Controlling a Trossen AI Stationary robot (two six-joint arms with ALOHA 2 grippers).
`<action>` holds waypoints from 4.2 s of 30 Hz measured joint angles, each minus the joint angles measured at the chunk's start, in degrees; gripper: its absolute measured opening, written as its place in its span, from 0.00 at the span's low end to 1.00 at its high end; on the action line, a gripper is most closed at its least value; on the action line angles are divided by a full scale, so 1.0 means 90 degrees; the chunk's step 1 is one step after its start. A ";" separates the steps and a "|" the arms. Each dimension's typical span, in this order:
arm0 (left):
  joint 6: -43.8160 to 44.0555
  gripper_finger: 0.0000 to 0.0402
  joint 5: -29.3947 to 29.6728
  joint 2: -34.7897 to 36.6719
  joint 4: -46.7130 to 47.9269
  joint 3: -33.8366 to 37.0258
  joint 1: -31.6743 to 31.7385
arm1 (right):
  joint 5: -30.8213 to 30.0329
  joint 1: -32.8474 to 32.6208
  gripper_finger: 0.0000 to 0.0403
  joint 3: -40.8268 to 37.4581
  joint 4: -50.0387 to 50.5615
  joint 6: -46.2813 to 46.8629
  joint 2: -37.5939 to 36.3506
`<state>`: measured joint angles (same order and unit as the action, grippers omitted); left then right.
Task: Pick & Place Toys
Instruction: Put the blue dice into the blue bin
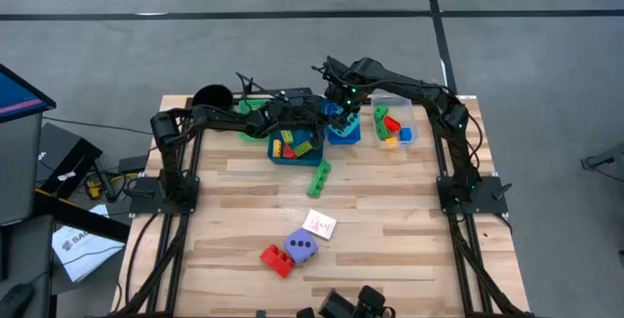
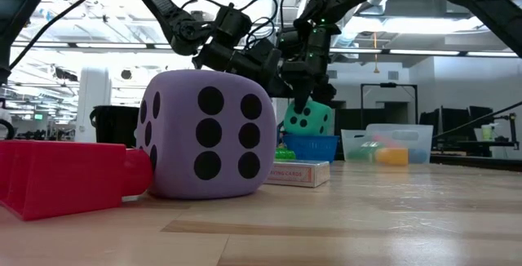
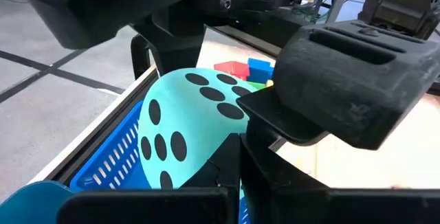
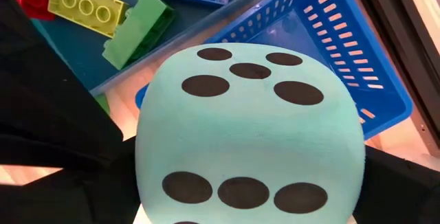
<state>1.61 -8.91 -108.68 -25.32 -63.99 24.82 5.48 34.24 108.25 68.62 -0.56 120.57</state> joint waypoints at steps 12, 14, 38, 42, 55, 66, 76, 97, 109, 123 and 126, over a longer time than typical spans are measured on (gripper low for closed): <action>0.0000 0.00 -0.0004 -0.0011 0.0299 0.0000 0.0121 | -0.0004 0.0004 0.99 0.0045 -0.0049 -0.0163 -0.0233; 0.0013 0.00 0.0008 -0.0080 0.0234 -0.0002 0.0121 | -0.0027 -0.0005 0.99 0.0104 -0.0177 -0.0167 -0.0365; 0.0141 0.00 0.0011 0.0121 -0.0023 -0.0002 0.0117 | 0.0698 0.0154 0.99 0.0117 0.0192 -0.0167 -0.0578; 0.0148 0.00 0.0046 0.0053 0.0133 -0.0002 0.0117 | 0.0653 0.0057 0.99 0.0112 0.0031 -0.0160 -0.0578; 0.0185 0.00 0.0116 0.0156 0.0632 0.0001 0.0113 | 0.0831 0.0143 0.99 0.0127 0.0091 -0.0148 -0.0573; -0.0056 0.00 0.0427 0.0454 0.0229 0.0005 0.0118 | 0.0765 0.0158 0.99 0.0126 0.0180 -0.0148 -0.0571; 0.0140 0.00 0.0349 0.0631 -0.0380 -0.0002 0.0057 | 0.0814 0.0112 0.99 0.0121 0.0136 -0.0153 -0.0561; 0.0319 0.00 0.0329 0.0378 -0.0355 0.0000 0.0123 | 0.0902 -0.0012 0.99 0.0115 -0.0150 -0.0113 -0.0558; 0.0350 0.00 0.0222 0.0175 0.0247 0.0026 0.0141 | 0.0899 -0.0053 0.99 0.0131 -0.0059 -0.0136 -0.0585; 0.0401 0.00 0.0055 0.0390 -0.0095 -0.0094 0.0220 | 0.0897 -0.0040 0.99 0.0124 -0.0116 -0.0155 -0.0572; 0.0375 0.00 0.0022 0.0380 -0.0108 -0.0088 0.0185 | 0.0895 -0.0050 0.99 0.0121 -0.0036 -0.0158 -0.0571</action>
<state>4.99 -8.71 -105.27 -26.29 -64.77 26.48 13.53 33.79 109.34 68.30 -1.98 115.44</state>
